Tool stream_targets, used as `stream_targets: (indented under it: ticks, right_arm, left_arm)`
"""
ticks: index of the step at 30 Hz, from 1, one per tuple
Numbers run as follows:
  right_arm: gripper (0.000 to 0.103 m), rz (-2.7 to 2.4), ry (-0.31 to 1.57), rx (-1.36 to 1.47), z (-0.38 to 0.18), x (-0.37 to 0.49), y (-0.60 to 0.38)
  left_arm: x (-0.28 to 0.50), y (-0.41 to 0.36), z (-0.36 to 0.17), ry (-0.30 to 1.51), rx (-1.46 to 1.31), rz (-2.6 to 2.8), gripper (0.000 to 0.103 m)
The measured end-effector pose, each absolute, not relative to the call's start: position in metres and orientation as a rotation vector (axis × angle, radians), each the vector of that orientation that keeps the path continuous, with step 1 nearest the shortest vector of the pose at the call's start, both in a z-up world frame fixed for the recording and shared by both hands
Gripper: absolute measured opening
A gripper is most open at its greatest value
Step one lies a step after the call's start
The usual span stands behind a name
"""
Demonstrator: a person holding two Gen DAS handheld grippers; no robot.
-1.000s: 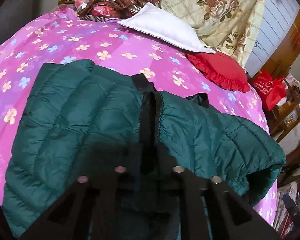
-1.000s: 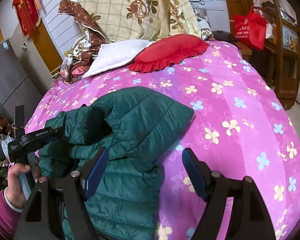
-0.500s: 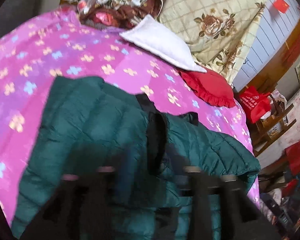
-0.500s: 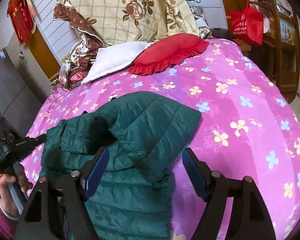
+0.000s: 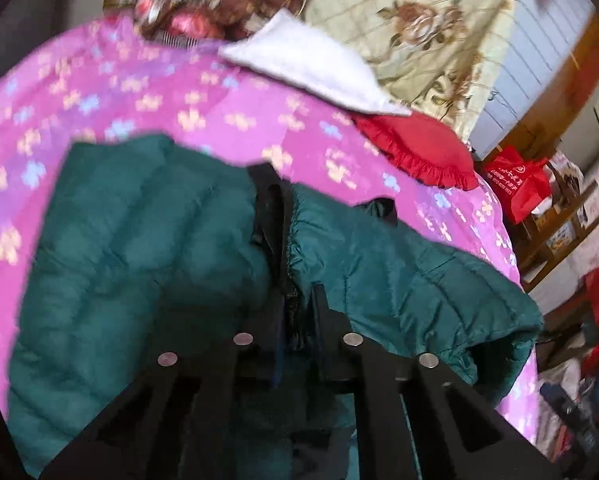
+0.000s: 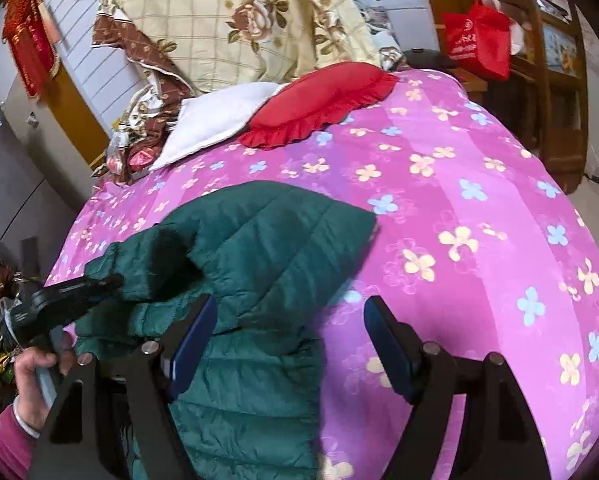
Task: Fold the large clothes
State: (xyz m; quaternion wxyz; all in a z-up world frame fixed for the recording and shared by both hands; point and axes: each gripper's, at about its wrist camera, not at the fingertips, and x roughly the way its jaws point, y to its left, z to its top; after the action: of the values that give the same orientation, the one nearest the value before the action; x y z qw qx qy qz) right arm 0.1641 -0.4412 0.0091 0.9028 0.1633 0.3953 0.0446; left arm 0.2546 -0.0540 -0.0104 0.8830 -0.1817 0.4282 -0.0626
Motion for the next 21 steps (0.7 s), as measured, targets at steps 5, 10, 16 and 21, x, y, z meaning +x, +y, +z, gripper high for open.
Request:
stream_targets:
  ticks: [5,10,16,21]
  right_arm:
    - [0.079,0.099,0.830,0.354,0.000,0.175,-0.435]
    - [0.079,0.116,0.837,0.338,-0.008,0.195,-0.412]
    - [0.079,0.121,0.887,0.295,-0.022,0.230,-0.380]
    - [0.079,0.136,0.904,0.227,-0.031,0.251,-0.347]
  left_arm:
    - [0.242,-0.029,0.013,0.824,-0.346,-0.107,0.000]
    - [0.235,-0.006,0.021,0.787,-0.310,-0.055,0.000]
    - [0.221,0.030,0.017,0.773,-0.289,0.003,0.000]
    - [0.215,0.056,0.003,0.786,-0.299,0.045,0.000]
